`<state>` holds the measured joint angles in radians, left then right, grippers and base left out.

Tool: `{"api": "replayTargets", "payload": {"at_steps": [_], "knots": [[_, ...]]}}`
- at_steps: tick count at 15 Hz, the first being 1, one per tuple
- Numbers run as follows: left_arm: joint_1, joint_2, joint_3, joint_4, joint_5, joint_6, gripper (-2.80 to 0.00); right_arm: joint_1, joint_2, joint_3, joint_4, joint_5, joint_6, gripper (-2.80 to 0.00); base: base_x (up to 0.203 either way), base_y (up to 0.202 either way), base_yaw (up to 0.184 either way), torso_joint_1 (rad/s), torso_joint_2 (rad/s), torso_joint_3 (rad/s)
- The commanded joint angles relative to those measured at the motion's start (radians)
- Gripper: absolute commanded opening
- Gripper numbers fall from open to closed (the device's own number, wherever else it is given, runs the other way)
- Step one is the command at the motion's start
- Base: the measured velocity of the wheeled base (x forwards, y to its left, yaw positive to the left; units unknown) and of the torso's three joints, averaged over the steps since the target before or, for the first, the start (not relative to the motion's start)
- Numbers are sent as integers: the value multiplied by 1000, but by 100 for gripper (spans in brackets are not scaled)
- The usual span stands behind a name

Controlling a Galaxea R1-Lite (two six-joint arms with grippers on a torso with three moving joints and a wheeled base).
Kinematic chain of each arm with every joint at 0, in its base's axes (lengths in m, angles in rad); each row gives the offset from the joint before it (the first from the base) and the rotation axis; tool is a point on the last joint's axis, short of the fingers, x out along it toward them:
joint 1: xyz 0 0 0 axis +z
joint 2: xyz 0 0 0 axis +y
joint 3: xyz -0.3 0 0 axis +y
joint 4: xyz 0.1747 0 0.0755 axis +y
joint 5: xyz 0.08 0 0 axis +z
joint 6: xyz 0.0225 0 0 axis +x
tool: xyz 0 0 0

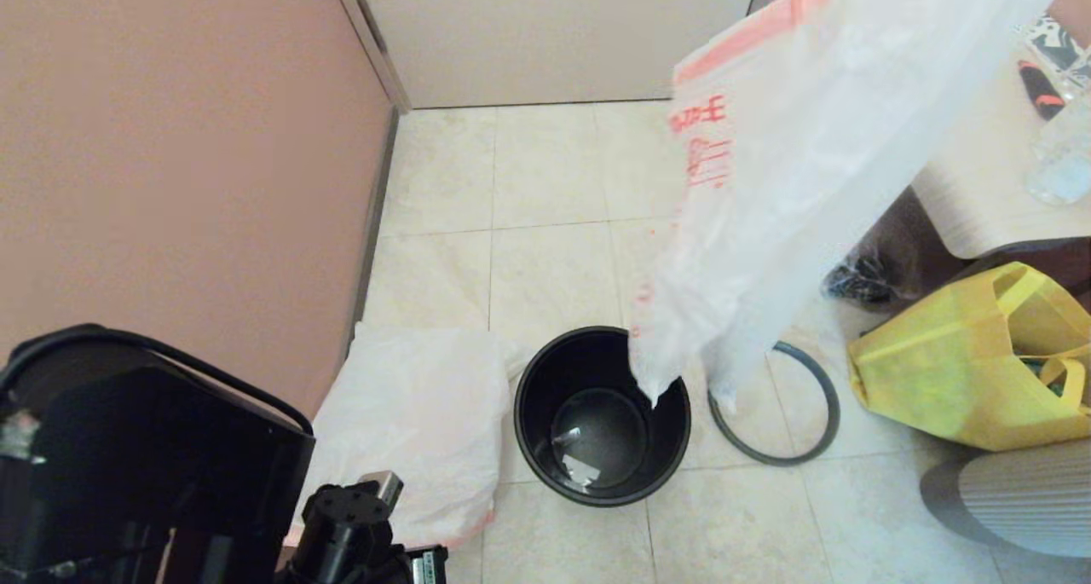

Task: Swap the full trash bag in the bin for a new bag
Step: Place the trash bag on the floor

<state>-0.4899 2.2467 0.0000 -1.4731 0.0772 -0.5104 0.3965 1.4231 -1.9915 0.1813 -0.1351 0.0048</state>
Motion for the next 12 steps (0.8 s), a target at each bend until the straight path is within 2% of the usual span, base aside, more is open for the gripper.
{"api": "replayTargets", "payload": {"at_steps": [1,3,6,9,12], "knots": [[12,24,37,-12,-1,-3,-280,-13,-9,2,-55,-60,-80,-280,0,0,0,0,0,0],[16,45,37,-44,-19,-4,-280,-26,31,33,-59,-70,-84,-280,0,0,0,0,0,0],[23,87,37,-57,-19,-3,-280,-147,184,63,-72,-66,-33,-280,0,0,0,0,0,0],[30,136,37,-57,-19,7,-280,-255,431,71,-175,-78,8,-280,0,0,0,0,0,0],[31,139,37,-57,-20,20,-280,-340,706,70,-252,-106,-5,-280,0,0,0,0,0,0]]}}
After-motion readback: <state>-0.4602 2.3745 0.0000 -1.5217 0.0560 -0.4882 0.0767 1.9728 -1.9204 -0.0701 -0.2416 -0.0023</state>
